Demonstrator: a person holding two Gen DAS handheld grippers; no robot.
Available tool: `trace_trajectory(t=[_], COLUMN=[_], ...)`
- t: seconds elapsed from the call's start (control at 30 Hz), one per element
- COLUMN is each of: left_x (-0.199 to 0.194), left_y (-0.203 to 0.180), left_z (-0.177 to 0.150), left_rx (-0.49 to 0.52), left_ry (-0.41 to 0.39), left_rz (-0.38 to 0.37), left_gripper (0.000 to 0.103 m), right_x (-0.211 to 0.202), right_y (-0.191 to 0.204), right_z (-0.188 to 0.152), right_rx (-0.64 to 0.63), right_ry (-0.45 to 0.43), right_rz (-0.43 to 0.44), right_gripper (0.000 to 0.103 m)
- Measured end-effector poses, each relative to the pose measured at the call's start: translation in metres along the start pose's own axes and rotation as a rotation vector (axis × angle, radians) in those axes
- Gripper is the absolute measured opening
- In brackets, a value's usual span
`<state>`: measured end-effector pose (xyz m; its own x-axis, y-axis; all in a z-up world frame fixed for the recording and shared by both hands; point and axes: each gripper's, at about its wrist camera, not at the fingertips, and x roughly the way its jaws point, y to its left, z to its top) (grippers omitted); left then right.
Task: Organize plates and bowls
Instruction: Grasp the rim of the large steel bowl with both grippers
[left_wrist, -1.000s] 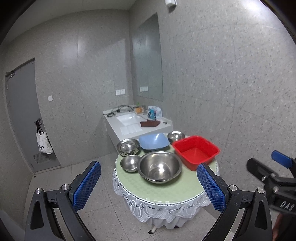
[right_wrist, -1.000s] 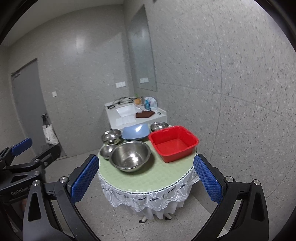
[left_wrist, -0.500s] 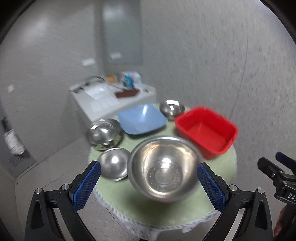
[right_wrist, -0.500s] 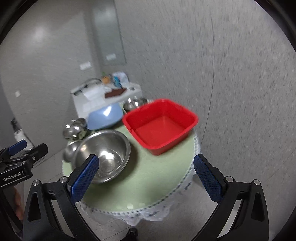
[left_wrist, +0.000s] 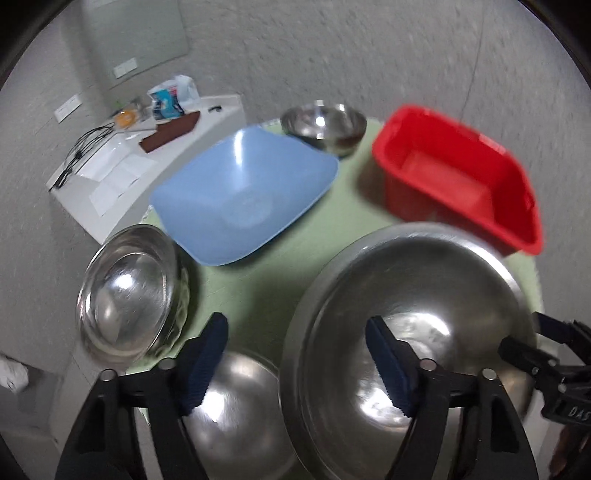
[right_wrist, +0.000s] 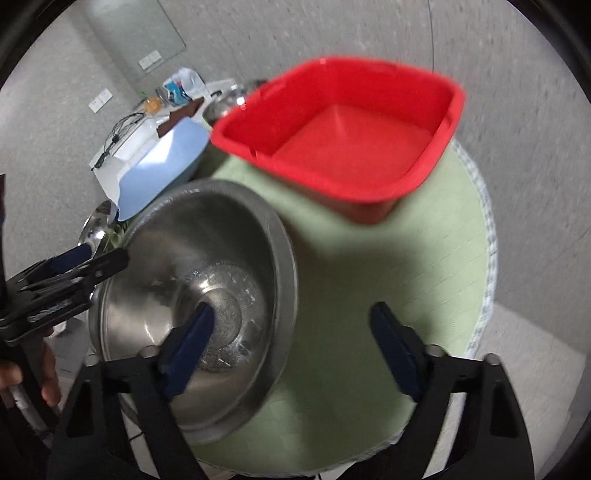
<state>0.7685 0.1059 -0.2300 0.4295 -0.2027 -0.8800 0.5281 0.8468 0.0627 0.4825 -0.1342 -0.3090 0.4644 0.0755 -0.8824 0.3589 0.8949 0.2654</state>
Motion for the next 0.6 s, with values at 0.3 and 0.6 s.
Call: trace_trajectory(t=[0.3, 0.6], left_x=[0.040, -0.009], left_y=[0.016, 0.019], left_z=[0.017, 0.012], left_rx=[0.050, -0.023], left_ry=[0.054, -0.079], left_rz=[-0.083, -0.136], left_gripper=[0.026, 0.025], right_x=[0.026, -0.024], right_y=[0.000, 0.011], right_z=[-0.005, 0.008], right_rx=[0.033, -0.063], right_ry=[0.107, 0.018], right_rz=[0.066, 0.074], right_gripper=[0.013, 0.013])
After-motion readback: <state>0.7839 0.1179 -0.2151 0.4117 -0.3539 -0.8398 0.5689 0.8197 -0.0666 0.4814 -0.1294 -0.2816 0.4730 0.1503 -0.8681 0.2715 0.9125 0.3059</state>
